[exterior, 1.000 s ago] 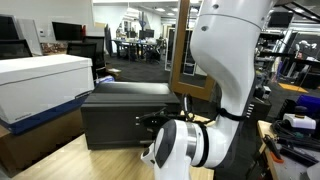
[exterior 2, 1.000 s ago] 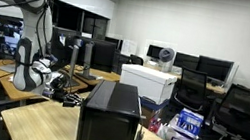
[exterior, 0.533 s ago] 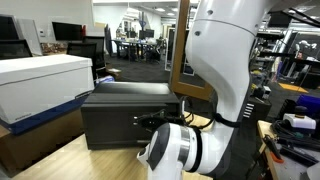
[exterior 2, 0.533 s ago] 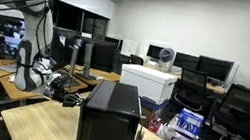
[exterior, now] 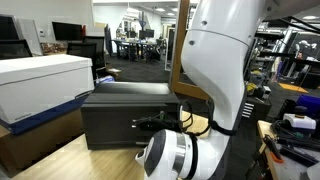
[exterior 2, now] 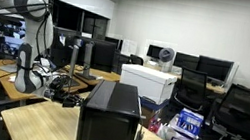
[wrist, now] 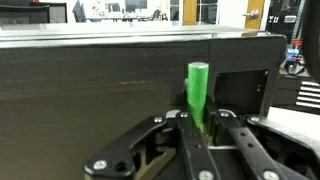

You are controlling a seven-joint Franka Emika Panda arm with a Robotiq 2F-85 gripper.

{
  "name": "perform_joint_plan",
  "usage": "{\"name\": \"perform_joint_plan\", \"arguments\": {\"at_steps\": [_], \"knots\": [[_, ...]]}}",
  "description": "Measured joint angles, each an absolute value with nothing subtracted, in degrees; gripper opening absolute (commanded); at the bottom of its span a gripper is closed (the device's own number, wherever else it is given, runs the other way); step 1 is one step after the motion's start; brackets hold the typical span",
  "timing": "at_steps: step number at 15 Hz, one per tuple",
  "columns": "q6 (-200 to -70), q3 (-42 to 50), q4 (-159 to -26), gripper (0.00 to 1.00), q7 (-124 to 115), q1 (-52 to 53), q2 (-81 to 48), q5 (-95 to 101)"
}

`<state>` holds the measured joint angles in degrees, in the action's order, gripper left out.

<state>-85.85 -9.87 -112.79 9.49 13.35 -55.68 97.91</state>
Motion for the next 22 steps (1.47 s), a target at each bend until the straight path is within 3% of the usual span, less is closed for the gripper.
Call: {"name": "perform_joint_plan", "arguments": {"at_steps": [8,9,11,18,22], "knots": [[-82.22,-14.20,-112.64,0.04,9.49,16.32,-56.01,92.60],[-81.45,-15.09,-112.79,0.43,9.48,17.48,-56.02,91.69],[-80.45,-15.95,-112.63,0.49,8.06,19.68,-56.23,90.40],[-78.76,-17.20,-111.14,0.96,4.85,21.96,-56.98,84.98],[-78.89,-19.13,-110.71,1.00,4.86,21.90,-56.27,81.75]]}}
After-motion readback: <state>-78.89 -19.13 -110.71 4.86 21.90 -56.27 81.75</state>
